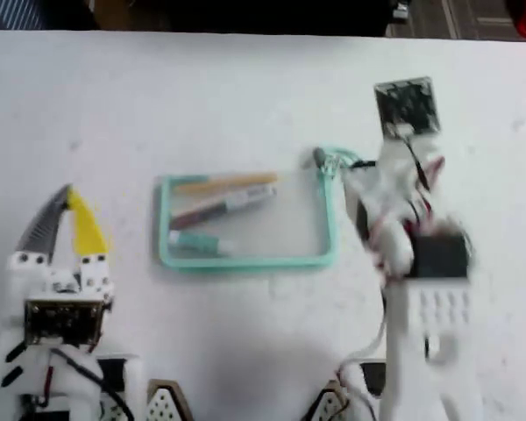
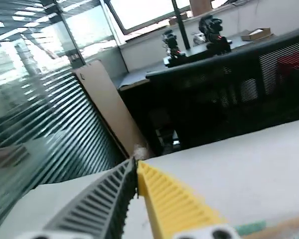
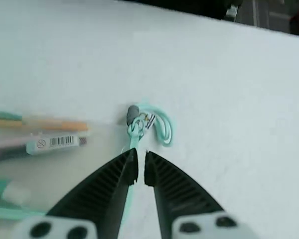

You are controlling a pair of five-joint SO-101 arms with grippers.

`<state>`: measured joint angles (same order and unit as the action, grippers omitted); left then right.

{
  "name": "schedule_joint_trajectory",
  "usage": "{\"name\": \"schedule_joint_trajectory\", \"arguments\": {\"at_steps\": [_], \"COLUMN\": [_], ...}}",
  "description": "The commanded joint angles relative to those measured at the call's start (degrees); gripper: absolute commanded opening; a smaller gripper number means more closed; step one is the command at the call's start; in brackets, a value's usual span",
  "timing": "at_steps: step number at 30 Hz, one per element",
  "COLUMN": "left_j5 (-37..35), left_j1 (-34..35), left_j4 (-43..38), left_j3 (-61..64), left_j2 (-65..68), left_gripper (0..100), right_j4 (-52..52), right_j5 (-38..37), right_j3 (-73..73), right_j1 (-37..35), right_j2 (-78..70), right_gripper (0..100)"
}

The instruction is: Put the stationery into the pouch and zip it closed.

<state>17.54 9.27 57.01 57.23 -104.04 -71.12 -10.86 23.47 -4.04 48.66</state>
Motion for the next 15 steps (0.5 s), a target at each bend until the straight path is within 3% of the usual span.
{"name": "schedule_joint_trajectory", "arguments": {"at_steps": [1,7,15], "left_j5": [0.3,-7.1,-6.9], "left_j1": [1.5,1.3,1.2], "left_j4": [9.7,24.8,31.6], "left_j3": [-14.9,-33.1,-36.2], "left_j2": [11.0,21.1,10.7], "left_gripper": [2,3,3], "right_j4": [-5.5,-14.3,-21.0], "right_j5": [-2.5,-2.7,-2.9], "right_j3": [-5.5,-8.1,-7.8], "right_j1": [-2.5,-6.5,-6.7], "right_j2": [10.5,24.7,44.6], "right_gripper": [1.9,1.9,1.9]}}
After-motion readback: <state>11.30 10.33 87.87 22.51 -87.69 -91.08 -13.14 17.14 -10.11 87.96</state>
